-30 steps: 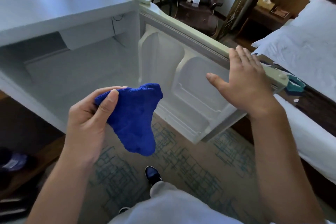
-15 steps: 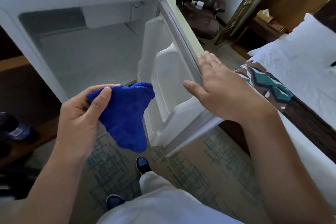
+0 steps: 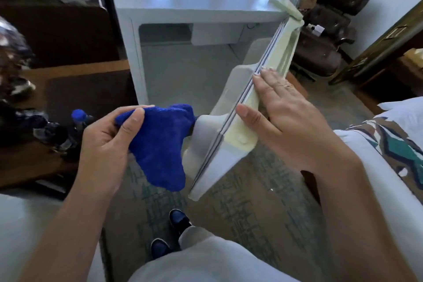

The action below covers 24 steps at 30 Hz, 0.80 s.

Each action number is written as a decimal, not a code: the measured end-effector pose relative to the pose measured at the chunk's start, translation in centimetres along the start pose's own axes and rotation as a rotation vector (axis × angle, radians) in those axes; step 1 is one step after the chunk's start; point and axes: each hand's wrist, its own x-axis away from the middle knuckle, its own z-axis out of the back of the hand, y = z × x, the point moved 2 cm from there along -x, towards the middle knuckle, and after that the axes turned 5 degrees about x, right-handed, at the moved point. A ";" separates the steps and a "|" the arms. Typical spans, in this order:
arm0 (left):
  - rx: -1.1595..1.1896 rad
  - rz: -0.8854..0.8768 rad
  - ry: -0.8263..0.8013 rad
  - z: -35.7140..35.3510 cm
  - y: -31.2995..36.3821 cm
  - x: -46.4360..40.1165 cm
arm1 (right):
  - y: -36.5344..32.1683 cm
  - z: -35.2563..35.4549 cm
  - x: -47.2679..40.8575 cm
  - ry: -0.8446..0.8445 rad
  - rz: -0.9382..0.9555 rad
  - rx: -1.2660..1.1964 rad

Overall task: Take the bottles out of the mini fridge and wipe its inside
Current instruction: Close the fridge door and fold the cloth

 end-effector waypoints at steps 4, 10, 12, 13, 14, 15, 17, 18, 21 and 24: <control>-0.050 -0.008 0.099 1.9 0.4 -1.2 | -0.9 -0.8 -2.7 0.039 0.114 -0.024; -0.086 -0.039 0.243 3.8 1.1 -2.8 | -1.8 -0.9 -7.1 0.083 0.255 0.034; -0.116 -0.059 0.267 4.4 1.3 -3.3 | -2.1 -0.8 -8.4 0.095 0.295 0.082; -0.125 -0.071 0.280 4.6 1.4 -3.4 | -2.3 -0.7 -9.1 0.102 0.311 0.098; -0.129 -0.080 0.299 4.8 1.4 -3.5 | -2.4 -0.8 -9.7 0.109 0.327 0.112; -0.134 -0.084 0.323 5.0 1.5 -3.5 | -2.5 -0.9 -10.4 0.117 0.342 0.121; -0.145 -0.090 0.364 5.0 1.8 -3.6 | -2.7 -1.4 -11.7 0.139 0.370 0.128; -0.146 -0.096 0.379 4.9 1.9 -3.6 | -2.7 -1.8 -12.4 0.148 0.382 0.133; -0.143 -0.118 0.406 4.8 2.1 -3.8 | -2.8 -3.4 -14.6 0.200 0.400 0.143; -0.134 -0.120 0.441 4.9 2.2 -3.9 | -3.0 -4.6 -16.4 0.290 0.405 0.104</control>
